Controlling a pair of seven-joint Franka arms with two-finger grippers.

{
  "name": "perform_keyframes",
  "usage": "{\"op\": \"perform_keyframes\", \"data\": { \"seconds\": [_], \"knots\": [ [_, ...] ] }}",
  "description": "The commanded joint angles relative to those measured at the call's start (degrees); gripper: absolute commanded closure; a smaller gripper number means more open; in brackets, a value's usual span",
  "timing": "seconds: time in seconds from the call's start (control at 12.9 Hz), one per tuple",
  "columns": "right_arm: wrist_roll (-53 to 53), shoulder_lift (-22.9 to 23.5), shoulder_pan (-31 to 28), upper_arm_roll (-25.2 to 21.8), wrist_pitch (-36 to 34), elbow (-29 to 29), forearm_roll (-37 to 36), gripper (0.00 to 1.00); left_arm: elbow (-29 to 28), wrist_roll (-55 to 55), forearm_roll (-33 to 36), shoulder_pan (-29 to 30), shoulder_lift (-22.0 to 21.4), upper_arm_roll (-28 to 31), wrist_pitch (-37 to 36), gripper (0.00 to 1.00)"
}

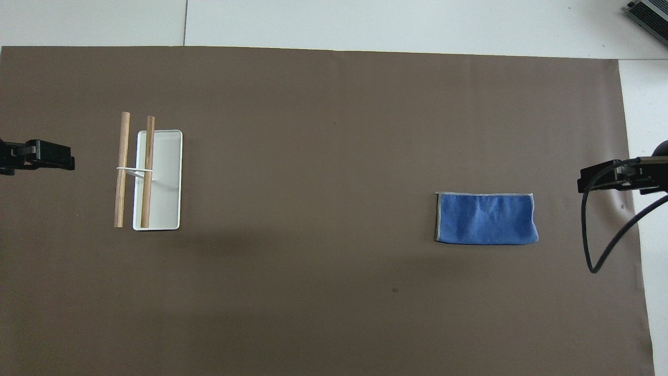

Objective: Right arm passes towel to left arm to hang

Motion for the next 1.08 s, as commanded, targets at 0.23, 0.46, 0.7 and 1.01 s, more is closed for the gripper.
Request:
{"op": "perform_keyframes", "data": {
  "seconds": [0.23, 0.46, 0.7, 1.01],
  "knots": [
    [0.0, -0.9, -0.5, 0.4, -0.7, -0.6, 1.2, 0.0, -1.1, 0.7, -0.5, 0.2, -0.8, 0.1, 0.5, 0.0],
    [0.1, -1.2, -0.6, 0.4, -0.5, -1.4, 1.2, 0.0, -1.1, 0.7, -0.5, 0.2, -0.8, 0.1, 0.5, 0.0],
    [0.0, -1.3, -0.5, 0.4, 0.0, -1.6, 1.2, 0.0, -1.1, 0.7, -0.5, 0.2, -0.8, 0.1, 0.5, 0.0],
    [0.0, -1.3, -0.5, 0.4, 0.0, -2.1, 1.2, 0.0, -1.1, 0.7, -0.5, 0.2, -0.8, 0.1, 0.5, 0.0]
  ]
}}
